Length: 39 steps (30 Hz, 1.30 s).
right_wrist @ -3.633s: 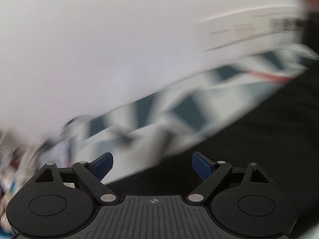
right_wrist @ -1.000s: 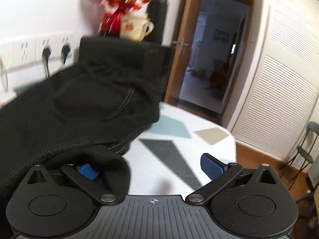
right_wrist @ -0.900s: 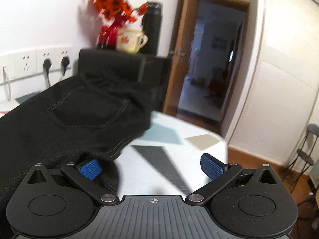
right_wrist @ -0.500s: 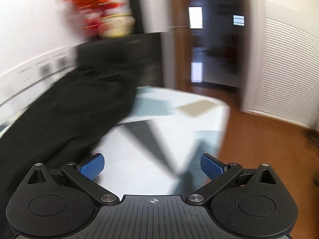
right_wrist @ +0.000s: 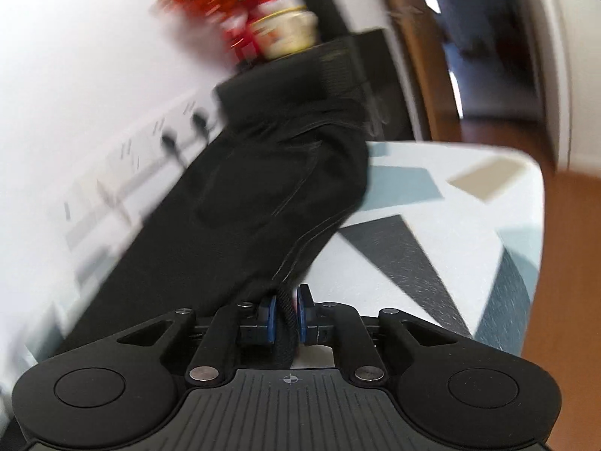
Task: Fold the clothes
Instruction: 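Grasp the jeans waistband edge with the right gripper and tug it straight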
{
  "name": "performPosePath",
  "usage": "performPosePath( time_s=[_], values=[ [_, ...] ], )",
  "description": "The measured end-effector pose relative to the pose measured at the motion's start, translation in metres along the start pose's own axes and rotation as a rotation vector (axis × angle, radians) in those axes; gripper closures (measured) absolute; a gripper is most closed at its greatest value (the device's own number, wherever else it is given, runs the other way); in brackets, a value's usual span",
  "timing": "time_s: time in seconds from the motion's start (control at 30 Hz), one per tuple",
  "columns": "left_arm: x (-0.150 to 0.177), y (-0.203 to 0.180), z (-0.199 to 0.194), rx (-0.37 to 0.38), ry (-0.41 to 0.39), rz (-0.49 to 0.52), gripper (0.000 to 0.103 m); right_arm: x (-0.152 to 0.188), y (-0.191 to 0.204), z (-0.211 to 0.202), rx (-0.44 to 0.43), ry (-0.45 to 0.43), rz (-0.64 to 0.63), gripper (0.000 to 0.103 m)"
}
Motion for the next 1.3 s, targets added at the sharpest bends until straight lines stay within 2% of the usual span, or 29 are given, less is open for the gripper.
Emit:
performPosePath(
  time_s=[0.1,0.2,0.27,0.37,0.43,0.53,0.83,0.9,0.97,1.1,1.3],
  values=[
    [-0.001,0.004,0.004,0.009,0.007,-0.019,0.0,0.004,-0.019,0.006,-0.034,0.036,0.115,0.09],
    [-0.001,0.004,0.005,0.008,0.012,-0.028,0.0,0.014,-0.035,0.005,-0.073,0.05,0.256,0.075],
    [-0.001,0.004,0.005,0.008,0.015,-0.035,0.0,0.018,-0.044,0.001,-0.095,0.054,0.344,0.072],
    [-0.001,0.004,0.006,0.012,0.015,-0.042,0.0,0.018,-0.039,-0.014,-0.09,0.033,0.317,0.075],
    [-0.002,0.005,0.006,0.016,0.019,-0.053,0.0,0.018,-0.031,-0.024,-0.135,0.011,0.292,0.079],
    [-0.002,0.007,0.008,0.023,0.023,-0.063,0.0,0.02,-0.016,-0.023,-0.219,0.05,0.269,0.087],
    [-0.002,0.009,0.009,0.039,0.023,-0.076,0.0,0.022,0.006,0.002,-0.262,0.147,0.292,0.086],
    [-0.003,0.009,0.01,0.041,0.025,-0.079,0.0,0.017,0.009,0.005,-0.264,0.18,0.299,0.101],
    [-0.004,0.01,0.011,0.047,0.031,-0.083,0.0,0.009,0.01,-0.002,-0.269,0.184,0.316,0.102],
    [-0.005,0.013,0.013,0.06,0.043,-0.09,0.0,-0.007,0.007,-0.028,-0.247,0.14,0.304,0.102],
    [-0.008,0.016,0.016,0.078,0.059,-0.098,0.0,0.013,-0.011,-0.026,-0.147,0.207,0.338,0.102]
  ],
)
Point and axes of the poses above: each gripper's, at about its wrist camera, not at the fingertips, and z roughly the way its jaws point, y to its left, x to its underside, the point moved 2 cm from there along z, roughly the way its jaws point, and after that the axes turned 15 degrees about -z, right-handed, at the moved point
